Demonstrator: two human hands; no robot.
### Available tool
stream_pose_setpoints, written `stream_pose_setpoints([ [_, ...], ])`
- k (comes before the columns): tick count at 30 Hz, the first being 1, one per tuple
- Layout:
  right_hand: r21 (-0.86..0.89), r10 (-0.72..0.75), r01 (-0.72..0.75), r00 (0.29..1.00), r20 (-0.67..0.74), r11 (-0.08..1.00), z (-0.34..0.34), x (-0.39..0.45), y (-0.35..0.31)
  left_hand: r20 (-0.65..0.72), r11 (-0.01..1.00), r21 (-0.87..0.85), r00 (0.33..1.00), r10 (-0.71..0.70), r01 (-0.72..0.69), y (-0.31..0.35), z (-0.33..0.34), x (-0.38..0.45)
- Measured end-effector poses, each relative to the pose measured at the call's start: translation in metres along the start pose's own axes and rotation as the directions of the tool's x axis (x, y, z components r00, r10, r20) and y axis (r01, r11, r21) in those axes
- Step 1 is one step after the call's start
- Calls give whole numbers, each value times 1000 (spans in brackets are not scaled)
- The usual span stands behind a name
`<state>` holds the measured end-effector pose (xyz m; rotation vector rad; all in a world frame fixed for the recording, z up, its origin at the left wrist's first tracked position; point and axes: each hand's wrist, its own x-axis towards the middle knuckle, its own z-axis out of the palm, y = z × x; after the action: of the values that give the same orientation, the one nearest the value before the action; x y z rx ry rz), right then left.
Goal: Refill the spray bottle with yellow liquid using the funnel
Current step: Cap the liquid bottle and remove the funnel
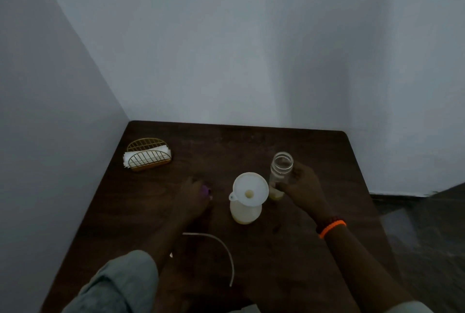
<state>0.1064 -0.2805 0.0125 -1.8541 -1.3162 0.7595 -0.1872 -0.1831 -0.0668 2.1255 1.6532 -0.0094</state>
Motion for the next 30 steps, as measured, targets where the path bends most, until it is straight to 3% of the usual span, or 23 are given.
stream_pose_setpoints([
  [10,52,4,-3,1000,-14,999,-1,7,-1,56,998,-28,996,62,-61,-3,12,9],
  [14,58,9,-8,1000,-22,998,-4,8,-1,-36,980,-193,998,48,-54,15,-20,20],
  [16,64,9,-7,1000,-29,998,-4,8,-2,-130,951,-283,987,89,-123,36,-48,25],
  [21,59,-10,12,999,-36,998,-3,8,-5,-336,801,-388,880,337,-455,107,-117,21],
  [26,32,-37,38,999,-25,999,-2,8,-9,-320,688,-296,748,582,-663,155,-137,5],
  [30,27,-41,42,999,-23,999,-6,8,-14,-267,665,-244,708,654,-706,169,-131,4],
])
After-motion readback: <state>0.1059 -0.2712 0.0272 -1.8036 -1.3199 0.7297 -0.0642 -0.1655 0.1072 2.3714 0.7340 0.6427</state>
